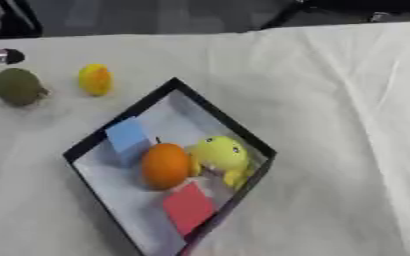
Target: Pick up objects on the table and place them in the box.
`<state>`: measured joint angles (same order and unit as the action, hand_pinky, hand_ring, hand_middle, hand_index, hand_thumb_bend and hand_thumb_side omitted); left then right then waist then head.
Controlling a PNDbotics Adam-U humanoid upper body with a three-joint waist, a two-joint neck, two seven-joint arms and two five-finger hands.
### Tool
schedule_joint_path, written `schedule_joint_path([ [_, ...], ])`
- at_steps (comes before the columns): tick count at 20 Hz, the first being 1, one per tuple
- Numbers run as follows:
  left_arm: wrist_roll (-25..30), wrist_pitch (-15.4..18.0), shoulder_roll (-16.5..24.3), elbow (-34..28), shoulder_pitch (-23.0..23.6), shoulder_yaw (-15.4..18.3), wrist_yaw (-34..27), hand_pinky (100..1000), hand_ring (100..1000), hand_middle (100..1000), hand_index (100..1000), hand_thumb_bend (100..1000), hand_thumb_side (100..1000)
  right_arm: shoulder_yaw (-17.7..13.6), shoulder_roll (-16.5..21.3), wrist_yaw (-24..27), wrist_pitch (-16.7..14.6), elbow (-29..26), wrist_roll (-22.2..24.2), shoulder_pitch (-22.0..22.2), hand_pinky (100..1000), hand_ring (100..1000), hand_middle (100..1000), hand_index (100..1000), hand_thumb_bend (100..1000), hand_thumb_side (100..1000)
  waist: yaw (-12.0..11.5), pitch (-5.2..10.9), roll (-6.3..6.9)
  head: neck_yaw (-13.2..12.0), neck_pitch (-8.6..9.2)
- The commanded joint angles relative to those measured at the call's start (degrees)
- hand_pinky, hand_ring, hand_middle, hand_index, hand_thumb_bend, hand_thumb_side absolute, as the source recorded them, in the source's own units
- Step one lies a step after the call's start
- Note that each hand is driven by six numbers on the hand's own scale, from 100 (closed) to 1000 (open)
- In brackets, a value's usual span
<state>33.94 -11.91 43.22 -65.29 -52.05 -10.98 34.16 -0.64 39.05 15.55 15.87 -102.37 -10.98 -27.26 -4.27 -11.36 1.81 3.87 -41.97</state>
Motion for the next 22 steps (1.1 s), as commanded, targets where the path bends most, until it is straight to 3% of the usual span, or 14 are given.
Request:
schedule_joint_path([
  [1,-0.44,0.77,0.31,2.84,-2.05,1.72,1.07,909,907,850,897,637,560,-0.52,1.16,0.46,0.02,-1.2,-0.19,-1.14,919,747,734,824,100,690,0.16,-0.11,-0.89,-0.79,0.82],
  [15,-5.93,1.42,-4.06,14.2,-5.94,4.35,10.36,889,897,836,884,722,525,-0.48,0.91,0.76,0.19,-1.31,-0.35,-1.82,920,747,734,824,100,697,1.17,-1.78,-1.52,-2.93,2.51],
  [22,-10.46,-1.12,-5.78,20.61,-6.43,7.08,18.33,885,897,835,891,747,532,-0.38,0.45,0.88,0.31,-1.31,-0.28,-2.03,921,746,733,823,100,705,2.23,-2.53,-1.53,-4.81,2.52],
])
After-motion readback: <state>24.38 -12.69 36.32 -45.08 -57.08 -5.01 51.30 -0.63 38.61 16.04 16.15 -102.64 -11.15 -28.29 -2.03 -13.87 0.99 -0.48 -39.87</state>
